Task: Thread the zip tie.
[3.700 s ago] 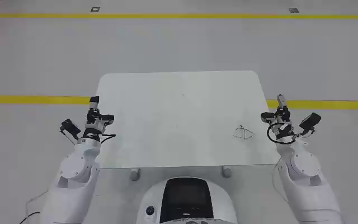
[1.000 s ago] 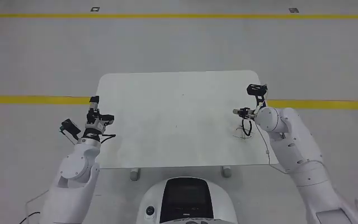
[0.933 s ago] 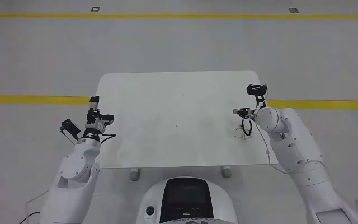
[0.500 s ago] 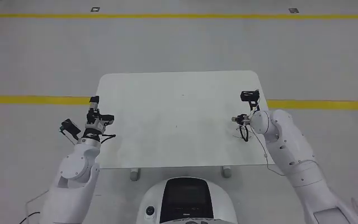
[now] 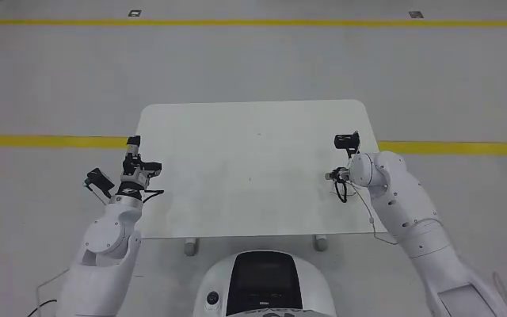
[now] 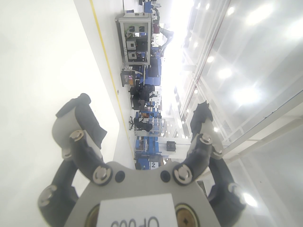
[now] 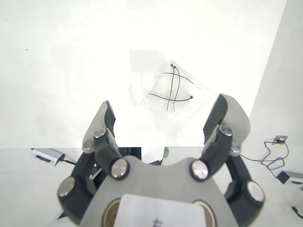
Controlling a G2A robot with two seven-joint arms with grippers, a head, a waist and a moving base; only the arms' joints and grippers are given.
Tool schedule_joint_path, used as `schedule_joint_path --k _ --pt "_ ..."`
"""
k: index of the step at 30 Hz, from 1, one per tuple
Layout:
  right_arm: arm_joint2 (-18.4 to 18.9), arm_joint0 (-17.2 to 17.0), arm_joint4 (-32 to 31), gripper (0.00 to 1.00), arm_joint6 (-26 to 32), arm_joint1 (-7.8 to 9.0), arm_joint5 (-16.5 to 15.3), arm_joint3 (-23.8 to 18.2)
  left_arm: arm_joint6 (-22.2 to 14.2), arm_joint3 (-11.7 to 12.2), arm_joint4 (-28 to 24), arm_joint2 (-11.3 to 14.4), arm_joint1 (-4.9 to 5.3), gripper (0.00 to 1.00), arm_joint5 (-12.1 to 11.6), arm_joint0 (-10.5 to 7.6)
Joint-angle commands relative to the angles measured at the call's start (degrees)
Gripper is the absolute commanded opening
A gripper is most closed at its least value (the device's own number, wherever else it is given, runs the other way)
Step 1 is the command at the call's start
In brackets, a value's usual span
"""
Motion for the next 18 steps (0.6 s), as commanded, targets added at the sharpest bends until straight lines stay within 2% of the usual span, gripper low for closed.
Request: schedule_joint_path --k 1,6,9,18 --pt "1.0 -0.5 1.8 1.00 -0.4 0.09 -1.2 0.4 0.0 0.0 0.0 0.0 0.00 1.00 0.0 0.00" --pt "4.7 -2.3 5.6 1.00 0.6 0.79 -6.2 -0.3 0.0 0.0 0.0 0.0 0.00 1.00 0.0 0.00" --pt "5.1 -2.9 4.8 1.00 2.1 1.13 -8.8 -1.1 0.0 0.0 0.0 0.0 0.00 1.00 0.0 0.00" --pt "4.9 -3.1 3.9 1.00 2.6 1.20 -9.2 -1.2 0.0 0.0 0.0 0.0 0.00 1.00 0.0 0.00"
